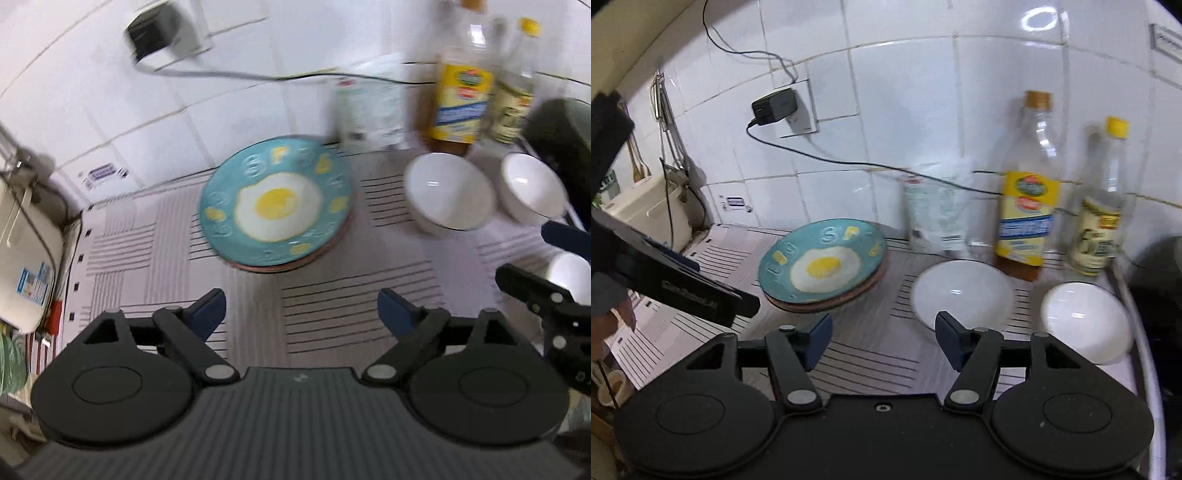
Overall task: Organize plates and bowls
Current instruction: 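Move both grippers to a white bowl rim and close them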
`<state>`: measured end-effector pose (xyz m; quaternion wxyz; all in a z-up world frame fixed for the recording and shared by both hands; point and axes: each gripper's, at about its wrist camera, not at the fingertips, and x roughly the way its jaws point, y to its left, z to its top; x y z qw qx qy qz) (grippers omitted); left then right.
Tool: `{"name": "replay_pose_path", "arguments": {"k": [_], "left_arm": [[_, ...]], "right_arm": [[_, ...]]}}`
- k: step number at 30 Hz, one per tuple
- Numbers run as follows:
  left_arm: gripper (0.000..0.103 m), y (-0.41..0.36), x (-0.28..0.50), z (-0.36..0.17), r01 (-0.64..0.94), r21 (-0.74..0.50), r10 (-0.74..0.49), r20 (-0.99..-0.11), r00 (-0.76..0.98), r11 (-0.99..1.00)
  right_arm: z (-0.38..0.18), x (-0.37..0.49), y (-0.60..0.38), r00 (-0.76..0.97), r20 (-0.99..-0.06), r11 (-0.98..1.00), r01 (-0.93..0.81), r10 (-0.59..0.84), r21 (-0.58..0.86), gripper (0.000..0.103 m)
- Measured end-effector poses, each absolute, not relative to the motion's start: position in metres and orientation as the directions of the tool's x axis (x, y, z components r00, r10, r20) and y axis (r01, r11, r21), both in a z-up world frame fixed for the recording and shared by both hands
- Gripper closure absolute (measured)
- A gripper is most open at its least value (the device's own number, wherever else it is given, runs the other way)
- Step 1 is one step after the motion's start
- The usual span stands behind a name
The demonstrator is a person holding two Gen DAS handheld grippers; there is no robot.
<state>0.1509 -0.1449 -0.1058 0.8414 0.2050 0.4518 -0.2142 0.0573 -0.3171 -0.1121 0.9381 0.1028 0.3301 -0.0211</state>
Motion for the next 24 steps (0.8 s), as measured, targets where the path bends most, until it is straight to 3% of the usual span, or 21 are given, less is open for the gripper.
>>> {"name": "replay_pose_path", "arguments": {"k": [7,9,15,24], "left_arm": [[0.010,-0.186,0.107,-0.104,0.635,0.135,-0.208,-0.876,0.435,0.761],[0.010,-0.197,0.095,-0.106,0.656,0.135,-0.215,-0.880,0.424,0.743],[0.010,-0.226,0.069,-0.115,0.696,0.151,-0.227,-0.879,0.420,0.702],[0.010,-0.257,0.054,-0.138,0.738,0.143,-0.217,-0.904,0.369,0.660]], "right_arm": [[-0.099,0.008,-0.340,0.789,-0.612,0.978,0.166,-0.053,0.129,0.025],[-0.098,-0.005,-0.346,0.795,-0.603,0.979,0.171,-0.068,0.115,0.011],[-0.103,-0.043,-0.352,0.814,-0.567,0.984,0.177,-0.129,0.031,0.004],[-0.129,-0.077,-0.375,0.787,-0.593,0.969,0.242,-0.169,0.046,0.002]]}}
